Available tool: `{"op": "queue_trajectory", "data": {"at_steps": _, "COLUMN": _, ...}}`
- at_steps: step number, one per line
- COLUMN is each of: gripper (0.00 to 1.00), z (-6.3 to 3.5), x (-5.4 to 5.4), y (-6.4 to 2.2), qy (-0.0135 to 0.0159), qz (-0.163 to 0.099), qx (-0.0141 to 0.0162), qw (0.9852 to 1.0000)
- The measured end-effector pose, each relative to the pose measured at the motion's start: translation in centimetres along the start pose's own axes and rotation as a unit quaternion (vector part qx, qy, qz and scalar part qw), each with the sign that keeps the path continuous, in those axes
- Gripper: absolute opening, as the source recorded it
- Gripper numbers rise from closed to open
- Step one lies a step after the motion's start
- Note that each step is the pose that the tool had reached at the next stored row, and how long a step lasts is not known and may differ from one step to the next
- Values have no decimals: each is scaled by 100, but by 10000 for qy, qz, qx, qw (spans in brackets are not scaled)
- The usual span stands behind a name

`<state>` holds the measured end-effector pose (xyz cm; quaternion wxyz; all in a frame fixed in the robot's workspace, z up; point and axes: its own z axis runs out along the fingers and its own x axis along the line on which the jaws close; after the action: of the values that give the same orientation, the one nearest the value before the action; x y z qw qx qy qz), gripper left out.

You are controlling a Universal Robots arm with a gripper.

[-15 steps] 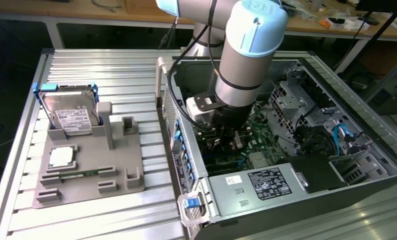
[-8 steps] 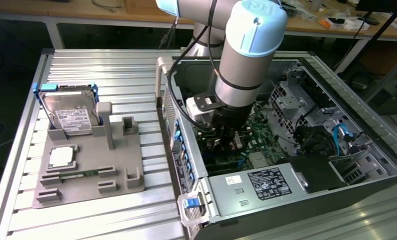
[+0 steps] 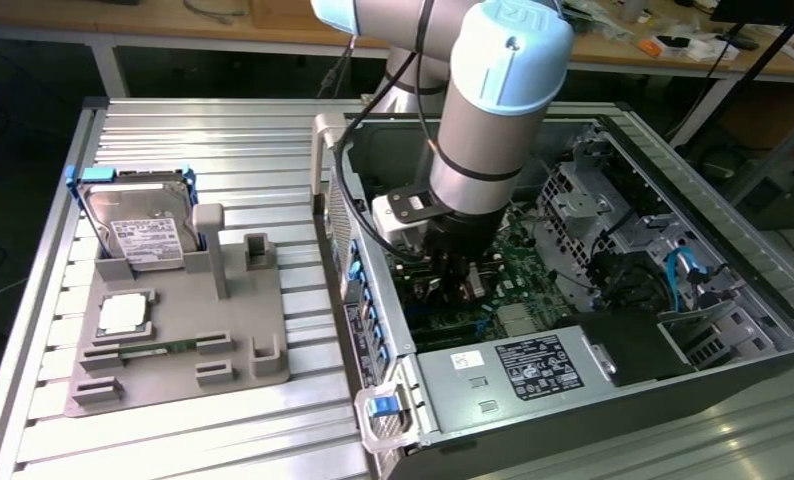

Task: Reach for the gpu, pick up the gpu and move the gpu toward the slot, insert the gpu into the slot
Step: 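Insert the gpu into the slot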

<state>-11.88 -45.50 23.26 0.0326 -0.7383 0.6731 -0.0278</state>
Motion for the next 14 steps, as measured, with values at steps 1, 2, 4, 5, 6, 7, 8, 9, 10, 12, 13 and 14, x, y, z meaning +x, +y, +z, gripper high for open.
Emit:
{"op": "queue_trajectory", "data": {"at_steps": 1, "gripper": 28, "z": 19, "x": 1, "y": 2, "qy": 1, "qz": 0, "qx": 0, "qw": 10000}}
{"op": "queue_trajectory", "data": {"at_steps": 2, "gripper": 28, "z": 39, "x": 0, "y": 3, "qy": 1, "qz": 1, "qx": 5, "qw": 10000}}
{"op": "queue_trajectory", "data": {"at_steps": 4, "gripper": 28, "z": 71, "x": 0, "y": 3, "qy": 9, "qz": 1, "qx": 9, "qw": 10000}}
{"op": "queue_trajectory", "data": {"at_steps": 5, "gripper": 28, "z": 79, "x": -1, "y": 3, "qy": 17, "qz": 0, "qx": 4, "qw": 10000}}
{"op": "queue_trajectory", "data": {"at_steps": 6, "gripper": 28, "z": 84, "x": -3, "y": 2, "qy": 31, "qz": -1, "qx": -6, "qw": 10000}}
{"op": "queue_trajectory", "data": {"at_steps": 7, "gripper": 28, "z": 87, "x": -5, "y": 1, "qy": 44, "qz": -3, "qx": -15, "qw": 10000}}
{"op": "queue_trajectory", "data": {"at_steps": 8, "gripper": 28, "z": 88, "x": -5, "y": 0, "qy": 52, "qz": -4, "qx": -22, "qw": 10000}}
{"op": "queue_trajectory", "data": {"at_steps": 9, "gripper": 28, "z": 23, "x": -11, "y": -9, "qy": 53, "qz": -2, "qx": -21, "qw": 10000}}
{"op": "queue_trajectory", "data": {"at_steps": 10, "gripper": 28, "z": 1, "x": -15, "y": -11, "qy": 37, "qz": 0, "qx": -14, "qw": 10000}}
{"op": "queue_trajectory", "data": {"at_steps": 12, "gripper": 28, "z": -8, "x": -8, "y": -8, "qy": 47, "qz": -2, "qx": -19, "qw": 10000}}
{"op": "queue_trajectory", "data": {"at_steps": 13, "gripper": 28, "z": -10, "x": -7, "y": -9, "qy": 50, "qz": -3, "qx": -21, "qw": 10000}}
{"op": "queue_trajectory", "data": {"at_steps": 14, "gripper": 28, "z": -11, "x": -7, "y": -9, "qy": 52, "qz": -3, "qx": -22, "qw": 10000}}
